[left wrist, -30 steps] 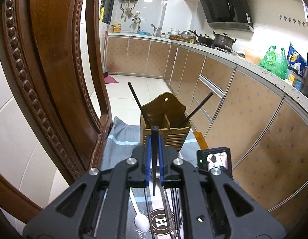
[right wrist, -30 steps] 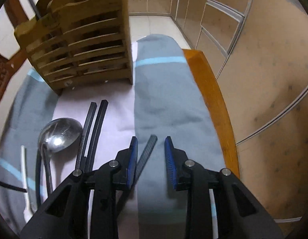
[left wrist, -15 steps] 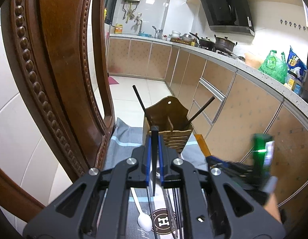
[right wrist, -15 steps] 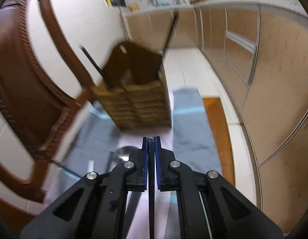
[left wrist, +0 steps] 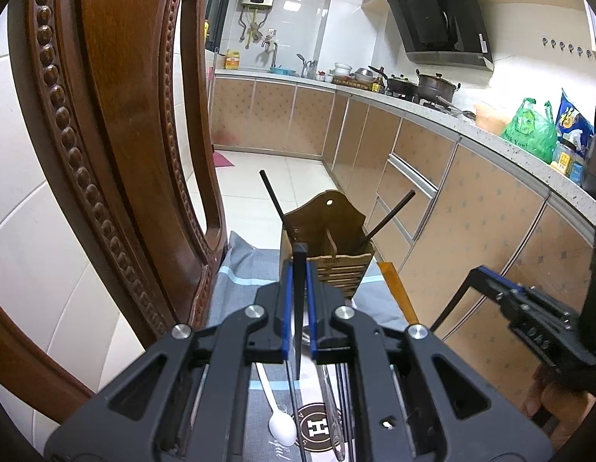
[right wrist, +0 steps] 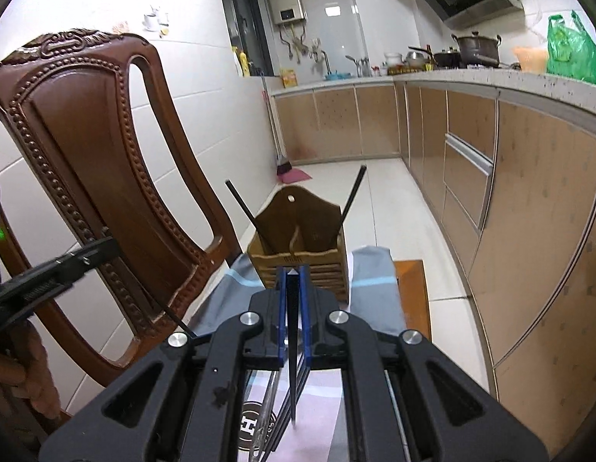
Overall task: Organize utensils
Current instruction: 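Lift both chopsticks and carry them over the wooden holder, then open the right gripper into the holder while the left gripper releases its chopstick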
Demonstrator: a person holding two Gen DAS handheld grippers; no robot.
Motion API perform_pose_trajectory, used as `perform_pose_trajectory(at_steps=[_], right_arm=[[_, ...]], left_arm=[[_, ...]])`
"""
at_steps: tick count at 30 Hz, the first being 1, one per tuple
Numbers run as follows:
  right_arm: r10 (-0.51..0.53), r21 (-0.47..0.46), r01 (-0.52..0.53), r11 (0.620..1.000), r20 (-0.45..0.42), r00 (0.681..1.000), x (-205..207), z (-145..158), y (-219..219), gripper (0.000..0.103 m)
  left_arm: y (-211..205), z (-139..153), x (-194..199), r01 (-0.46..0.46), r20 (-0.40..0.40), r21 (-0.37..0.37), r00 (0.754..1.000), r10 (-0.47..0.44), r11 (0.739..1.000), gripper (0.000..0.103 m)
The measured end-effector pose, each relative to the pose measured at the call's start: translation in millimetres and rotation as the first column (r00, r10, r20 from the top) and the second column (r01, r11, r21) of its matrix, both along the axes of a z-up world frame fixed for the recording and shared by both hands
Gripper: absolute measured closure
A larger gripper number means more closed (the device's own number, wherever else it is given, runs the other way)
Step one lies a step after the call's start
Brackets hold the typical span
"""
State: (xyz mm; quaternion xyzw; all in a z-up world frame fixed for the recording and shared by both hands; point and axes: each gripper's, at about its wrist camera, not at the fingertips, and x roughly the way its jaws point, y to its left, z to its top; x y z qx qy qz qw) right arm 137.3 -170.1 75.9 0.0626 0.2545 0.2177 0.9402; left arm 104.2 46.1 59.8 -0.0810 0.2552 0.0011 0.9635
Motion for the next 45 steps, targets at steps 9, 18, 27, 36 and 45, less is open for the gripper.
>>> perform_pose_trajectory(at_steps=[9,18,27,36,45], right_arm=[[-0.004,-0.042,0.006,0.999,0.048,0.999,-2.5,14.2,10.6,0.096],[-0.011,-0.077,0.015,0.997,0.062,0.998,3.7,36.4,23.9,0.096],[-0.069,-0.081,0.078,0.994,0.111,0.991,71.7,89.9,33.4,0.096],[-0.156,-0.057,0.165,0.985,0.135,0.978,139.1,94.8,47.0,0.096],[-0.193,0.024,0.193,0.981,-0.002,0.981,196.1,44.3,47.5,0.096]], left_arm=[[-2.8,-5.7,7.6,0.025,-0.018,0.013,1.000,-0.024,1.000,0.096],[4.3,-9.9,14.5,0.045,-0.028,-0.004,0.999,-0.045,0.999,0.096],[14.4,-11.5,15.8,0.040,-0.025,-0.019,0.999,-0.040,0.999,0.096],[23.0,-15.4,19.3,0.033,-0.031,-0.039,0.999,-0.035,0.999,0.096],[28.5,-21.2,26.3,0.025,-0.051,-0.050,0.998,-0.027,0.998,0.096]])
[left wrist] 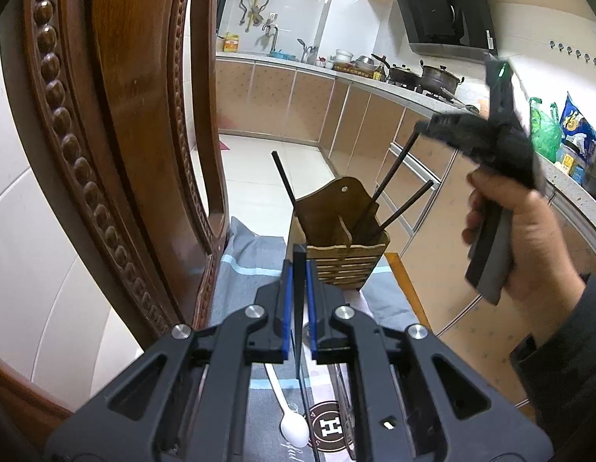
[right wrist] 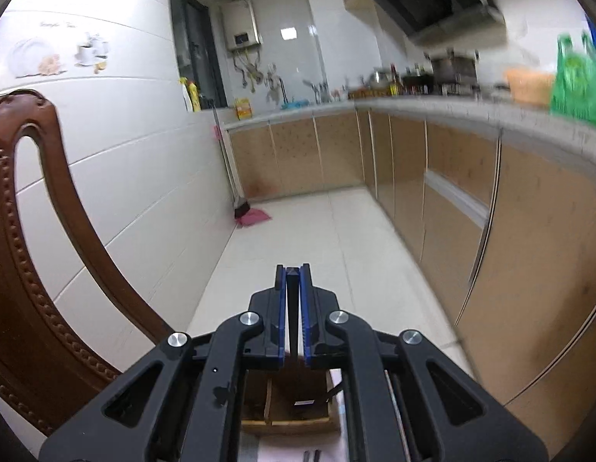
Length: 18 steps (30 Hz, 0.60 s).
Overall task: Organize utensils
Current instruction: 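Open the right gripper into the holder while the left gripper releases its chopstick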
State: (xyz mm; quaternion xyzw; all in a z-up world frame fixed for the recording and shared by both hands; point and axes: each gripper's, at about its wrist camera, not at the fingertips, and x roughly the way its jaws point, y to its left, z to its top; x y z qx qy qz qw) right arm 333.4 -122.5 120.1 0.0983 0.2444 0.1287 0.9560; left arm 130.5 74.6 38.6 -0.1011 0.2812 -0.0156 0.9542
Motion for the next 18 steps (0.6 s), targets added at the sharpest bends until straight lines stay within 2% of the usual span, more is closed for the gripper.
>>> perform_pose_trajectory(at_steps=[1,3,4,5,7,9,11,15,17,18], right_arm=[[0.013,0.006,-0.013,1.000,-0.027,1.000,5.2,-6.8,0.1,0.095],[0.028,-0.001,-0.028,1.000,-0.074,0.997,10.0,-22.9,-1.9,0.083],[0.029,-0.006,-0.029,1.000,-0.073,0.997,8.5,-25.8,-3.6,0.065],[0.025,0.001,-0.025,1.000,-0.056,0.998,1.5,-27.4,-9.6,0.046],[0.006,0.027,-0.007,1.000,0.013,1.000,-24.5,-24.4,-23.5,0.028],[-0.003,0.034,-0.001,0.999,0.112,0.994,-66.5,-23.8,-38.9,0.018],[-0.018,0.045,0.010,0.999,0.173,0.985,-109.0,-35.8,-52.3,0.006],[-0.014,0.051,0.007,0.999,0.149,0.989,-175.7,-90.9,-75.3,0.005],[-0.073,0.036,0.069,0.997,0.136,0.988,-196.1,-124.1,-84.2,0.005],[-0.088,0.017,0.087,0.996,0.083,0.993,-192.8,-139.0,-85.0,0.005]], left_arm=[[0.3,-0.9,0.8,0.000,-0.003,-0.003,1.000,0.000,1.000,0.096],[0.3,-2.0,2.3,0.001,-0.009,-0.006,1.000,-0.001,1.000,0.096],[0.0,-2.1,3.1,0.001,-0.011,-0.006,1.000,-0.001,1.000,0.096],[-0.8,-2.5,3.7,0.001,-0.013,-0.007,1.000,-0.001,1.000,0.096],[-0.9,-3.9,5.5,0.001,-0.015,-0.006,1.000,-0.001,1.000,0.096],[-2.0,-5.2,6.4,0.003,-0.018,-0.005,1.000,-0.003,1.000,0.096],[-2.1,-6.9,7.4,-0.001,-0.021,-0.006,1.000,0.001,1.000,0.096],[-4.5,-17.7,14.0,-0.023,-0.045,0.020,0.999,0.024,1.000,0.096],[-5.8,-22.0,15.5,-0.034,-0.050,0.020,0.998,0.035,0.999,0.096],[-6.5,-22.4,14.9,-0.047,-0.046,0.027,0.998,0.048,0.999,0.096]])
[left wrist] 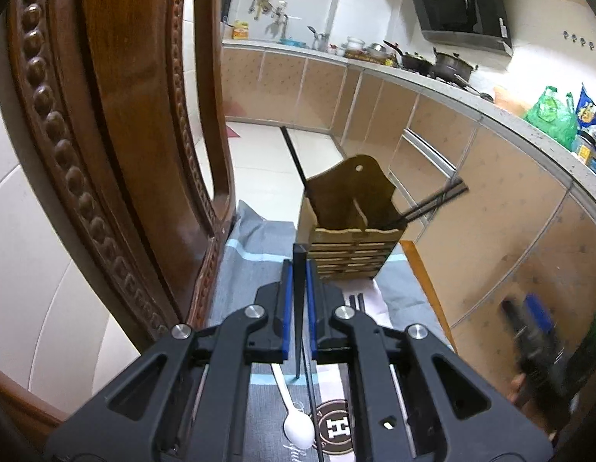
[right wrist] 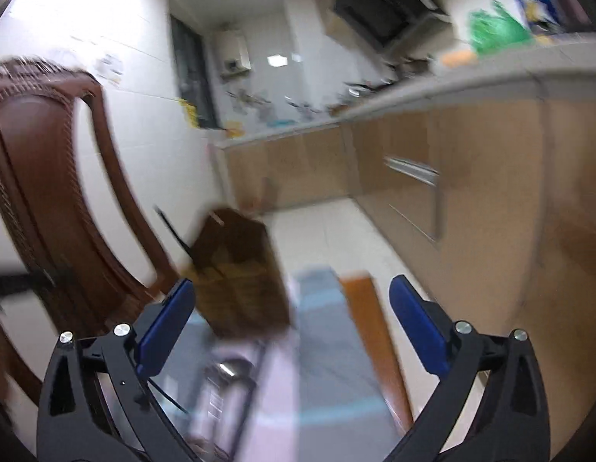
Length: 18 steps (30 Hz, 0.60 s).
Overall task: Organize utensils
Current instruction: 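Open the right gripper into the holder while the left gripper releases its chopstick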
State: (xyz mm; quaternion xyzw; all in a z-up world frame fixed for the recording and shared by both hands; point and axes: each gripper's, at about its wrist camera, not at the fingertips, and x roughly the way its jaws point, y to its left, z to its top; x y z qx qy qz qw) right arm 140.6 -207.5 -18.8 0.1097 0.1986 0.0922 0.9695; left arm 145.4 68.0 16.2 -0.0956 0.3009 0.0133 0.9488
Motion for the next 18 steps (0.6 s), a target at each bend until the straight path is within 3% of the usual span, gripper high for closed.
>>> perform_pose_trajectory(at_steps=[2,6,12,14,18], right_arm=[[0.039,0.005,-0.038,0.999,-0.064,0.997,13.0,-10.8,1.9,0.005],[0.024,-0.004,-0.025,1.000,-0.034,0.999,19.7,-13.7,-2.2,0.005],[0.029,0.015,-0.028,0.999,-0.047,0.999,34.1,-14.4,-11.4,0.005],[0.019,0.008,-0.019,1.000,-0.056,0.998,37.9,-15.9,-15.7,0.005],[0.012,0.055,-0.007,0.998,-0.089,0.996,44.5,-19.3,-27.8,0.005]], left_arm=[[-2.9,2.5,-1.3,-0.001,0.004,-0.001,1.000,0.001,1.000,0.096],[-12.4,17.4,-5.7,-0.018,0.041,0.033,0.999,0.017,0.999,0.096],[-24.9,82.9,0.9,-0.061,0.147,0.068,0.988,0.051,0.996,0.096],[-29.5,111.7,13.1,-0.081,0.196,0.082,0.979,0.064,0.993,0.096],[-34.9,146.1,46.0,-0.099,0.221,0.088,0.972,0.078,0.991,0.096]])
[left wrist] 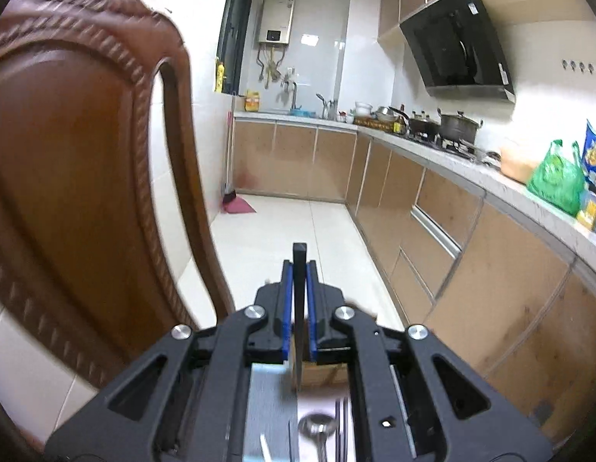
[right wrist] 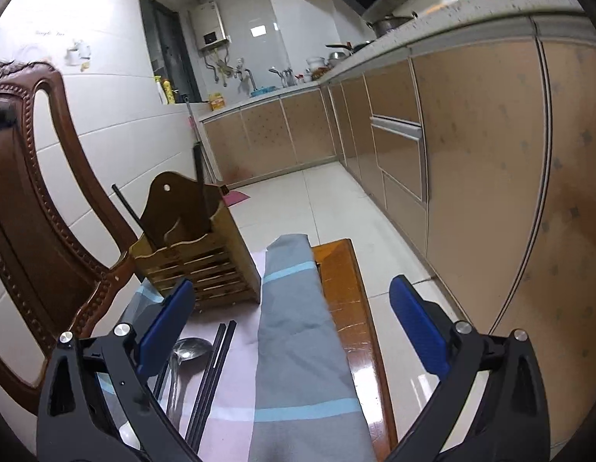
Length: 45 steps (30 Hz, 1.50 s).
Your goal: Organize utensils
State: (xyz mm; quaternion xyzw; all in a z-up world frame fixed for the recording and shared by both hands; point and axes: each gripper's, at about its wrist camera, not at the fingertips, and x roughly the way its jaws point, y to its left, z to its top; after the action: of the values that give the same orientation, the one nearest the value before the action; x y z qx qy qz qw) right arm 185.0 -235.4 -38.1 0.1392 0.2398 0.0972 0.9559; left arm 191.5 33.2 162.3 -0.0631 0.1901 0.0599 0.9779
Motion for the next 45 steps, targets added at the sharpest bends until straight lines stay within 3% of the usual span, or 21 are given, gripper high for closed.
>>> perform_pose_trajectory(at_steps=[4,8,13,17,19,20,21,26,29,34,39,42,45], right_arm=[[-0.002,0.011,0.002,1.000,-0.006,1.000,2.7,-1.6,-5.1,0.005],[0.014,0.018,-0.014,1.000,-0.026,1.000,5.9,-3.7,-5.2,0.005],[0.030,0.019,-0.029,0.999,-0.038,0.999,8.8,-5.1,-1.3,0.005],[0.040,0.017,-0.039,0.999,-0.042,0.998,9.6,-5.6,1.4,0.005],[0.042,0.016,-0.041,0.999,-0.044,0.998,10.1,-5.9,1.7,0.005],[0.042,0.017,-0.041,0.999,-0.046,0.998,10.5,-6.2,1.5,0.005],[0.043,0.024,-0.042,0.999,-0.049,0.998,11.1,-6.5,1.2,0.005],[0.056,0.027,-0.054,0.998,-0.050,0.997,10.9,-5.7,4.6,0.005],[0.061,0.017,-0.061,0.998,-0.045,0.997,8.8,-4.7,6.8,0.005],[0.054,-0.012,-0.055,0.998,-0.066,0.996,5.8,-4.7,11.2,0.005],[0.075,-0.109,-0.087,0.990,-0.104,0.992,-14.4,-6.8,27.2,0.005],[0.093,-0.151,-0.113,0.982,-0.136,0.986,-30.7,-11.5,36.7,0.005],[0.117,-0.157,-0.141,0.977,-0.158,0.981,-44.1,-13.9,41.4,0.005]], left_arm=[[-3.1,14.4,38.7,0.006,-0.010,-0.016,1.000,-0.006,1.000,0.096],[1.1,0.0,71.8,0.028,-0.056,-0.077,0.998,-0.032,0.997,0.096],[24.3,-55.1,120.1,0.006,-0.165,-0.203,0.985,-0.040,0.979,0.096],[41.1,-98.5,143.0,-0.031,-0.262,-0.236,0.964,-0.033,0.971,0.096],[44.6,-113.2,145.8,-0.041,-0.308,-0.232,0.951,-0.034,0.972,0.084],[46.3,-118.2,143.8,-0.051,-0.322,-0.226,0.946,-0.026,0.973,0.055],[47.3,-120.1,138.8,-0.059,-0.320,-0.222,0.947,-0.016,0.973,0.032],[33.8,-107.3,85.1,-0.033,-0.253,-0.114,0.967,0.003,0.993,0.016],[12.1,-111.0,34.0,-0.011,-0.222,-0.010,0.975,0.009,1.000,0.014],[-27.1,-151.7,-41.5,-0.021,-0.213,0.107,0.976,0.044,0.994,0.012],[-38.4,-204.6,-88.3,-0.104,-0.215,0.098,0.969,0.123,0.990,0.012],[-40.5,-233.2,-86.2,-0.067,-0.302,0.119,0.948,0.101,0.991,0.012],[-38.3,-239.7,-83.5,-0.050,-0.312,0.133,0.946,0.090,0.990,0.012]])
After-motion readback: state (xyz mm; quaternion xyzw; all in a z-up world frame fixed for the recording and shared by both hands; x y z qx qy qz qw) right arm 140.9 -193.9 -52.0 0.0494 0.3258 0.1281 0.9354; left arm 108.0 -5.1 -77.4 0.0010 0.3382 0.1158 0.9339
